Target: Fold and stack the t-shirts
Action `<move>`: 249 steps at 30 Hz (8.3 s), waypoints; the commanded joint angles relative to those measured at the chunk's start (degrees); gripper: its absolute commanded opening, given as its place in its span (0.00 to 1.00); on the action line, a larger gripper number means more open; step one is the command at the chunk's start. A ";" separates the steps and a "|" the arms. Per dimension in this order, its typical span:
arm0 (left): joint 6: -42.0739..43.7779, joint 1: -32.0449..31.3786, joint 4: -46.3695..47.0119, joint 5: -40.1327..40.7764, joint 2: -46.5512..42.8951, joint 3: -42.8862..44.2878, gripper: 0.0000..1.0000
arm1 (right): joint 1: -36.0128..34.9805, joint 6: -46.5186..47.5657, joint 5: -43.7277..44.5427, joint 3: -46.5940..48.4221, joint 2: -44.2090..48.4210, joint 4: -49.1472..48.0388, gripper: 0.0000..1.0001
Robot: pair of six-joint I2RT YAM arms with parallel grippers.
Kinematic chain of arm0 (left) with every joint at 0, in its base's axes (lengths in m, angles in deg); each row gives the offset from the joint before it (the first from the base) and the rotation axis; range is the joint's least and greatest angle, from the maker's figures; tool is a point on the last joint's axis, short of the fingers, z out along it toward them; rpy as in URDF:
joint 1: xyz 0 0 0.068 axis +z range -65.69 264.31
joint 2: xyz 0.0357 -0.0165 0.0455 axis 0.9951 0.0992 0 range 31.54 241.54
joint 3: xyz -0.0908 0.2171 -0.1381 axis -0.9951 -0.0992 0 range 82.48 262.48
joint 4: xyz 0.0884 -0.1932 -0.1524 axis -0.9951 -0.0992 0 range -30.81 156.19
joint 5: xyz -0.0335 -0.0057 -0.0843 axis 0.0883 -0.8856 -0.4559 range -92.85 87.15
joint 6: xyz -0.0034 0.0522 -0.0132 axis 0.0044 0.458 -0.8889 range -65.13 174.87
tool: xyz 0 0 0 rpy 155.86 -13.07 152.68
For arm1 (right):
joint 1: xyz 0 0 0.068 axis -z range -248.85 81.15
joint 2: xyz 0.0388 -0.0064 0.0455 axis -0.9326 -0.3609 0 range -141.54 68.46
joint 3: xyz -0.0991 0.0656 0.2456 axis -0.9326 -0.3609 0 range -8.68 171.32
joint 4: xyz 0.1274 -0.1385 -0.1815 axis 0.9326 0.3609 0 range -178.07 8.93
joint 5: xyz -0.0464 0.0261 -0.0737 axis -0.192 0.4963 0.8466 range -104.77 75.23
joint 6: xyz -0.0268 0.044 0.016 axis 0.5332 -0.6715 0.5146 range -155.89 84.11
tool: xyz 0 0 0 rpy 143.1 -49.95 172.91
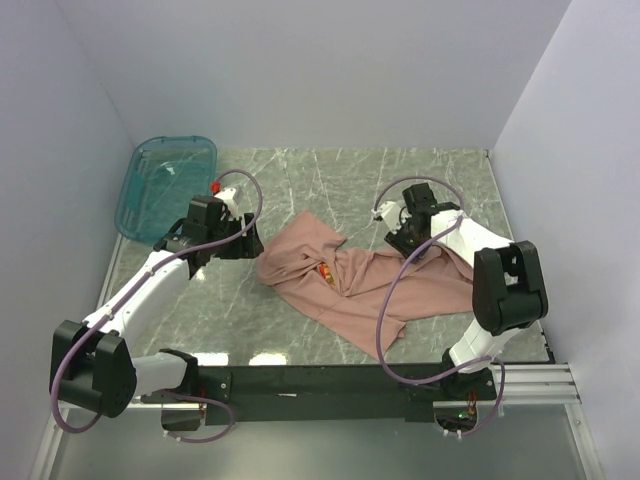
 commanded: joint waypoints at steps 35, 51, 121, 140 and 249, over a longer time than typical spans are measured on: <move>2.18 2.91 9.65 -10.54 14.54 11.81 0.67 | 9.35 -10.39 -13.08 8.56 6.49 -4.35 0.00; 7.29 -0.25 -4.15 -16.08 54.56 51.73 0.50 | 10.05 -10.12 -16.51 5.74 7.29 -4.79 0.00; -2.73 -0.87 35.13 -9.57 -23.66 42.06 0.01 | 14.00 -9.69 9.06 75.78 35.94 1.90 0.00; 4.04 -1.76 32.84 5.80 -7.68 31.56 0.01 | 14.45 -10.73 4.50 37.37 33.56 -6.18 0.00; -5.19 7.83 9.38 -17.83 -3.09 -3.73 0.86 | 14.27 0.42 -38.22 -8.23 21.17 -1.53 0.77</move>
